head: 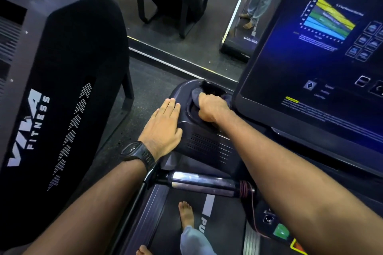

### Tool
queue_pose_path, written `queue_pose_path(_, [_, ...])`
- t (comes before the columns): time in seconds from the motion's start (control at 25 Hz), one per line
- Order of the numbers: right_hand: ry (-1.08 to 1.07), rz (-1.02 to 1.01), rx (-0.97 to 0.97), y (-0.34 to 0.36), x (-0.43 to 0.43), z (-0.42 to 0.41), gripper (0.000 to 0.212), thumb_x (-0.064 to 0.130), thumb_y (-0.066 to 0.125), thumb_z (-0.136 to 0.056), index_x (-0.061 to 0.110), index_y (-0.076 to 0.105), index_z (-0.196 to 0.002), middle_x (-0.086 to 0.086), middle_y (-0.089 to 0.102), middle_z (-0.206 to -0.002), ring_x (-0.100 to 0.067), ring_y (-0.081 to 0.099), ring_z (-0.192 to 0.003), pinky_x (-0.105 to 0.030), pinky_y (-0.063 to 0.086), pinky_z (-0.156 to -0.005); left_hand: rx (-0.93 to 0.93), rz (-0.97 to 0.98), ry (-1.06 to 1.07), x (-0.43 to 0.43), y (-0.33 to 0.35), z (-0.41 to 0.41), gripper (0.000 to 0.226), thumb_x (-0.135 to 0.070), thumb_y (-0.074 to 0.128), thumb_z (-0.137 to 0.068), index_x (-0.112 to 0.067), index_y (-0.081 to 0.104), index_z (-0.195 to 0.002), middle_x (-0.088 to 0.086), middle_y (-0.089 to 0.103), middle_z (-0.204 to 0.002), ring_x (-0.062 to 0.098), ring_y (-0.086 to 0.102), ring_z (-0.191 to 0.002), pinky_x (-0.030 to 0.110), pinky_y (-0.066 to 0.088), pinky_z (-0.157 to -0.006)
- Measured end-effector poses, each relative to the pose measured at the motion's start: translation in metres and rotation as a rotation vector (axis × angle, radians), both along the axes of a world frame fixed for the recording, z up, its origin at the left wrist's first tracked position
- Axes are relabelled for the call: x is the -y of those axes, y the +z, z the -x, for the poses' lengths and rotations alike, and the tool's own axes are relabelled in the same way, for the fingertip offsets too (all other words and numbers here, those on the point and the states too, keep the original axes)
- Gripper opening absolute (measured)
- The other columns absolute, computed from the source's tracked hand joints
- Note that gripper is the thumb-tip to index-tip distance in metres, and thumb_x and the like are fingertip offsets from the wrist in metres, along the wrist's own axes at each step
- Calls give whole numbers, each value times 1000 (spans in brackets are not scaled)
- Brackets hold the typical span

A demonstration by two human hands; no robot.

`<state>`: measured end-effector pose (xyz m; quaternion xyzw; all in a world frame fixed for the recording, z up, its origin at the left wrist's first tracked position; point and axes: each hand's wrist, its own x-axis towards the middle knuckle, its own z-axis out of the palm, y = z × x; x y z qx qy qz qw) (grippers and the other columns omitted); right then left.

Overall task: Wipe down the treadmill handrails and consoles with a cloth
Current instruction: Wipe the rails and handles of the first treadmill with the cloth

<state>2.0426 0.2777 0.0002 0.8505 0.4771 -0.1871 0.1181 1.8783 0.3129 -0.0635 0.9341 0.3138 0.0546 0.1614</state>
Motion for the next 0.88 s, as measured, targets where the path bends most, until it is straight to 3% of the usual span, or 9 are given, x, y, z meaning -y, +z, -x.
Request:
queue_pose_path(0.16, [401,121,451,-6,15,-3,35,17,44,-101,14,47,-136,-8,60,-132,-31,58,-121,-42,40,-96,-1,24,7,1,1,2,73,-26,44,-91,-7,17,-156,10,11,-165,21,5,-153,40,16,-123])
queue_pose_path(0.28, [504,256,858,-19,23,-3,45,25,40,-103,6,44,-144,-16,48,-138,-40,49,-125,-58,30,-112,12,21,6,0,1,3,73,-25,45,-90,-7,18,-155,11,13,-165,21,6,-153,40,16,-123])
queue_pose_path(0.36, [567,201,1000,-25,18,-10,46,18,33,-104,3,37,-147,-19,42,-138,-46,47,-125,-60,30,-112,18,13,3,2,1,4,72,-25,46,-91,-7,19,-155,11,13,-164,21,6,-153,40,16,-123])
queue_pose_path(0.48, [782,222,891,-28,2,-25,42,16,30,-104,12,41,-145,-9,47,-137,-35,49,-123,-46,37,-103,38,35,0,1,0,4,71,-24,45,-91,-7,19,-155,10,12,-165,21,4,-153,39,15,-123])
queue_pose_path(0.6, [847,350,812,-22,-14,-30,39,24,35,-106,19,49,-142,0,52,-139,-25,47,-127,-37,34,-102,49,33,-2,-2,-1,3,71,-24,45,-92,-7,18,-156,10,10,-165,20,3,-153,39,14,-123])
queue_pose_path(0.88, [543,519,606,-14,-24,-33,44,25,30,-108,21,43,-150,-2,41,-156,-26,32,-147,-41,22,-118,36,32,0,-2,-4,6,72,-25,43,-93,-11,15,-157,7,7,-166,19,1,-153,40,14,-123])
